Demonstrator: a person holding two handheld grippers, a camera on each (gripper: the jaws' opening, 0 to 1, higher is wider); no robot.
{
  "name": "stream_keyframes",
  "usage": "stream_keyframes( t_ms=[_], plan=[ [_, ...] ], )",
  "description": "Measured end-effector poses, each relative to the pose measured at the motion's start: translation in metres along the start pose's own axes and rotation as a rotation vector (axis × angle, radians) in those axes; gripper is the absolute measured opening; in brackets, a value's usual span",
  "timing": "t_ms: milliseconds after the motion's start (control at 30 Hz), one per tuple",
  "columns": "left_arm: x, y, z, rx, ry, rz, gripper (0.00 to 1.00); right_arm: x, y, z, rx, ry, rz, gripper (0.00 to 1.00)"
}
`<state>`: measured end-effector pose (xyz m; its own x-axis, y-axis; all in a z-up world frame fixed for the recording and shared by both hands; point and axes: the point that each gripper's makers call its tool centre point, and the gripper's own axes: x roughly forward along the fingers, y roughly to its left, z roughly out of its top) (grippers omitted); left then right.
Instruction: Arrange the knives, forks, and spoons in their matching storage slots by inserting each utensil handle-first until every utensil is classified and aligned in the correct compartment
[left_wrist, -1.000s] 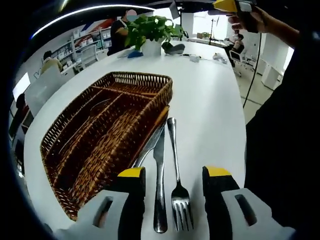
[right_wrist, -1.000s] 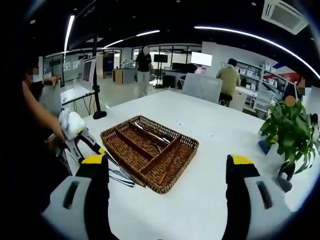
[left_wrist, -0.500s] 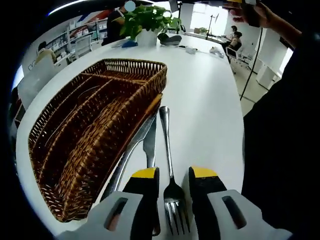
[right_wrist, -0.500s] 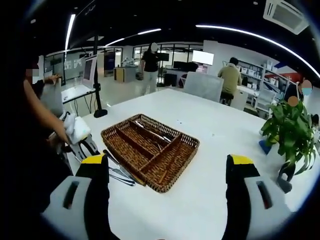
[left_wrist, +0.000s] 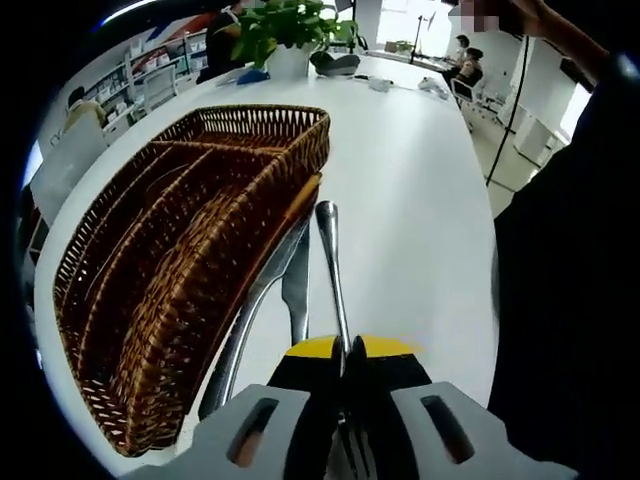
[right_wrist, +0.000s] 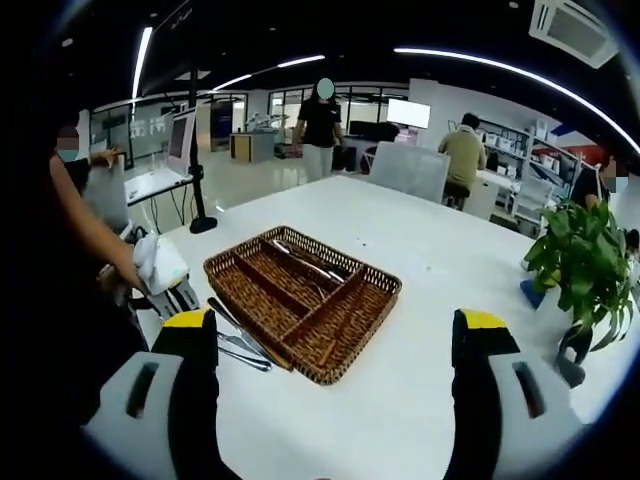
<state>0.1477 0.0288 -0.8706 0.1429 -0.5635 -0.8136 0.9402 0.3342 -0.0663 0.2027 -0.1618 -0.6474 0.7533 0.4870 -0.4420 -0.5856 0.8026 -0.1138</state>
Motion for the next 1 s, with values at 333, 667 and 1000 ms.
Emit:
stream_keyframes(
  t_ms=[333,667,1000],
  plan=[
    [0.000,0.001,-0.002,-0.024,0.012,-0.017,0.04,0.001,0.004,-0.001,0.006,0.000,0.003,1.00],
    [0.001,-0.006,0.000,0.008,0.028,-0.020,0.02,0.001,0.007,-0.002,0.010,0.002,0.009,1.00],
    [-0.008,-0.010,0.008,0.066,-0.016,-0.033,0.01,0.001,0.012,-0.004,0.009,0.006,0.018,1.00]
  ],
)
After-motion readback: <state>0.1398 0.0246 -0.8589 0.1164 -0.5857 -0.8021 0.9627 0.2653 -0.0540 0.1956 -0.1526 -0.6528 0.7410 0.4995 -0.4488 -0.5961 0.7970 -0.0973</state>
